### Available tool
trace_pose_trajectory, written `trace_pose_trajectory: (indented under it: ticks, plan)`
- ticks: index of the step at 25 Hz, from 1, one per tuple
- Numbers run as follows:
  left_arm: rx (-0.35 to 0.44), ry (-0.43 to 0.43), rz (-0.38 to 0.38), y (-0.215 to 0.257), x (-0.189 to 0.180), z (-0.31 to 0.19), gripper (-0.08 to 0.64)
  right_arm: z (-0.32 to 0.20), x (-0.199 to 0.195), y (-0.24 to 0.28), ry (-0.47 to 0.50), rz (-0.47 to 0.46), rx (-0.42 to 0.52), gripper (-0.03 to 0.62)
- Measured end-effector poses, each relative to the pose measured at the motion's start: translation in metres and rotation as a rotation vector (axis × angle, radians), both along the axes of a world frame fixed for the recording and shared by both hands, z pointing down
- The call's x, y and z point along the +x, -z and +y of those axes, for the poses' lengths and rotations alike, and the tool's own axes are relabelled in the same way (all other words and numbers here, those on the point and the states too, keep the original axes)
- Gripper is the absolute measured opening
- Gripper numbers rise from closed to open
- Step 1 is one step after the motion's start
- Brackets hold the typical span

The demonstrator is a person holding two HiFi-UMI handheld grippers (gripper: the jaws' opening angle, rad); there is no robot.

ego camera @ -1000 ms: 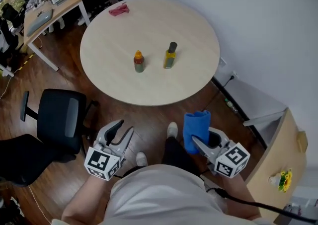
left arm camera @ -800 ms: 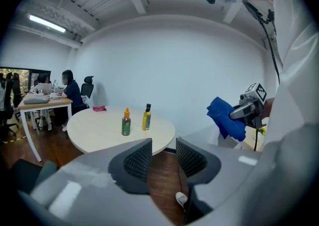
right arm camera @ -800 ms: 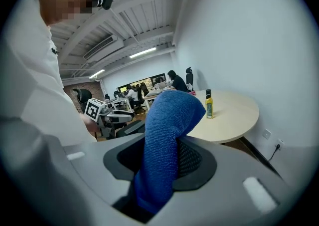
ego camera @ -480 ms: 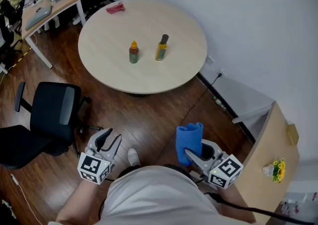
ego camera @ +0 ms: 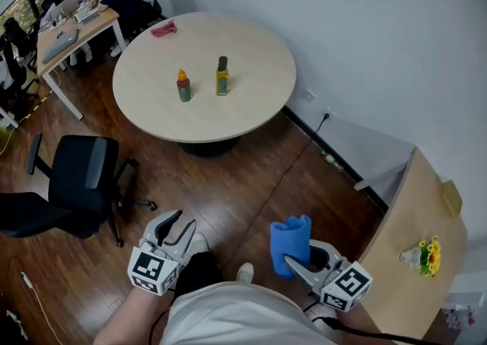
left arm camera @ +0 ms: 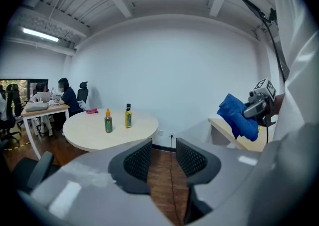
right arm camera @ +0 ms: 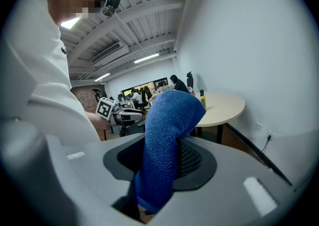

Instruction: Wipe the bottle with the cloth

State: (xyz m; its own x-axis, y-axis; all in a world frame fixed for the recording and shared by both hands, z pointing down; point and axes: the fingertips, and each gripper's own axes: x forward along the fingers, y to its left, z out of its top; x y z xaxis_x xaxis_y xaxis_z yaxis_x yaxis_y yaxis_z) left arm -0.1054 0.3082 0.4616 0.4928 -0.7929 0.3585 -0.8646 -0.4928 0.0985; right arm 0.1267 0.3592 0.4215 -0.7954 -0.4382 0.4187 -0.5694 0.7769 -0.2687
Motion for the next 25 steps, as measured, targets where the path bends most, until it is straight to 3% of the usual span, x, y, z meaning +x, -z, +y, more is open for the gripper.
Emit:
trace_pose_trajectory:
  ticks: [7, 14, 25]
  plan:
    - [-0.053, -0.018, -0.002, -0.011, 0.047, 0.064, 0.160, 0.058, 0.033, -0.007, 0.029, -0.010, 0.006, 0.158]
    - [-0.048, -0.052, -0.029, -0.008, 0.076, 0.092, 0.160, 0.091, 0.050, -0.007, 0.043, -0.023, 0.023, 0.158]
    - [-0.048, -0.043, -0.031, -0.010, 0.085, 0.112, 0.161, 0.111, 0.056, -0.009, 0.068, -0.024, 0.044, 0.158]
